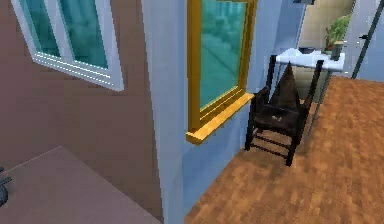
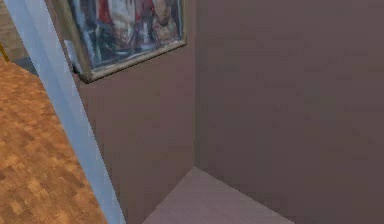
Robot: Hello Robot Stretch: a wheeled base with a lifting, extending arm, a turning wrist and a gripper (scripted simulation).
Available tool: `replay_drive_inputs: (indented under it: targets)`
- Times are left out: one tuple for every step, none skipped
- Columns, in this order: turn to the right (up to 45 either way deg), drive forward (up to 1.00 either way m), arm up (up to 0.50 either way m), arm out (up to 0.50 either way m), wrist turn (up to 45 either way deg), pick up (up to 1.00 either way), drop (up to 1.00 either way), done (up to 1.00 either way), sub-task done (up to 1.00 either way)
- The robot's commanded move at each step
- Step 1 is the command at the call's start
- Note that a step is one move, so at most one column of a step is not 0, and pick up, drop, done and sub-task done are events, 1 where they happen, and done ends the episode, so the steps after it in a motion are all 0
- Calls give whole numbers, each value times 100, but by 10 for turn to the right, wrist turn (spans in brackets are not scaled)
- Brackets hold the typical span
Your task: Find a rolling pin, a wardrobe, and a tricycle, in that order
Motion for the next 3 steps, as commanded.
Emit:
replay_drive_inputs:
  targets:
    - [0, 5, 0, 0, 0, 0, 0, 0, 0]
    - [420, 0, 0, 0, 0, 0, 0, 0, 0]
    - [0, 80, 0, 0, 0, 0, 0, 0, 0]
